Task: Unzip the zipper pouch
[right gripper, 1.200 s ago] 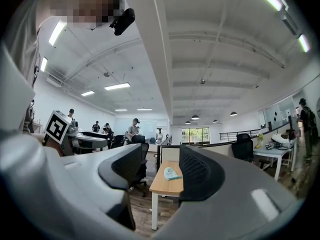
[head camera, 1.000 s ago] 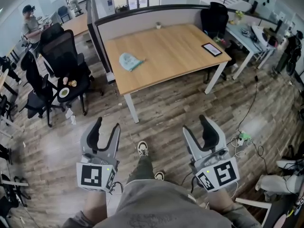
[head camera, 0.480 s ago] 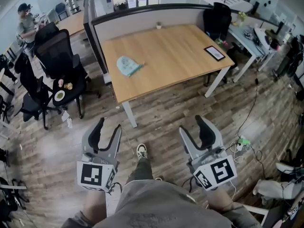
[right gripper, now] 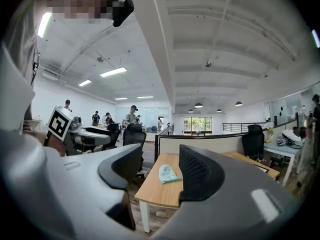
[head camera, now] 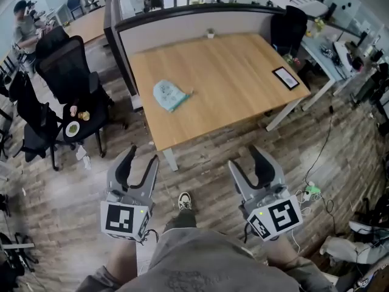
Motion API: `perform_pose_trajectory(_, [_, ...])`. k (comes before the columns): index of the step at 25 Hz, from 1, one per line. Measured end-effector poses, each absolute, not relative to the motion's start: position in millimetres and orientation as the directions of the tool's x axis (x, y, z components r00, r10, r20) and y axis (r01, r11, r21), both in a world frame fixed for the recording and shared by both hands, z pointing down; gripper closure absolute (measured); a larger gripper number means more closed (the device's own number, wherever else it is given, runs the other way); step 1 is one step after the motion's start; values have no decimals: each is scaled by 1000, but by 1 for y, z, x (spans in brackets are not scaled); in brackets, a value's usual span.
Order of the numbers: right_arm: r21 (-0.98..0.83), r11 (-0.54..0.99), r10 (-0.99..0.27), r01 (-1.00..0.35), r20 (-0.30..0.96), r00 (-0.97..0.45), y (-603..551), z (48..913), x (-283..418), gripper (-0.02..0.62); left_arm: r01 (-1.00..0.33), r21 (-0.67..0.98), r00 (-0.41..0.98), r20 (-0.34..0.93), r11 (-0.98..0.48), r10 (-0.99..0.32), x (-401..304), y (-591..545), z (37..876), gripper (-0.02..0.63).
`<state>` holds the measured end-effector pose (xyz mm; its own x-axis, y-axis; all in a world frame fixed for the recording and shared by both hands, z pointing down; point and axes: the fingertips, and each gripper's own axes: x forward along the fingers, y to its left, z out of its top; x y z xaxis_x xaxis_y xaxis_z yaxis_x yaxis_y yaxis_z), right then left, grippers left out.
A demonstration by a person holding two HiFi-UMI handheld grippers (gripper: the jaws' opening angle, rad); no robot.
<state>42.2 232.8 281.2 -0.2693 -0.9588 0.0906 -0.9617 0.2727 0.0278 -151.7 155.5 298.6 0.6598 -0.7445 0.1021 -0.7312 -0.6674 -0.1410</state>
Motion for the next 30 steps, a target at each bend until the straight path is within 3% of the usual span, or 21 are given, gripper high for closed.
perform_pose_trajectory(18, [-20, 358, -928, -934, 100, -358, 54, 285, 8, 379, -741, -148, 641, 133, -654, -756, -173, -4, 305, 396])
perform_pose_trajectory(30, [-64, 450, -884, -891, 106, -454, -32, 302, 46, 379, -792, -178, 557, 181, -584, -811, -139, -76, 316, 396])
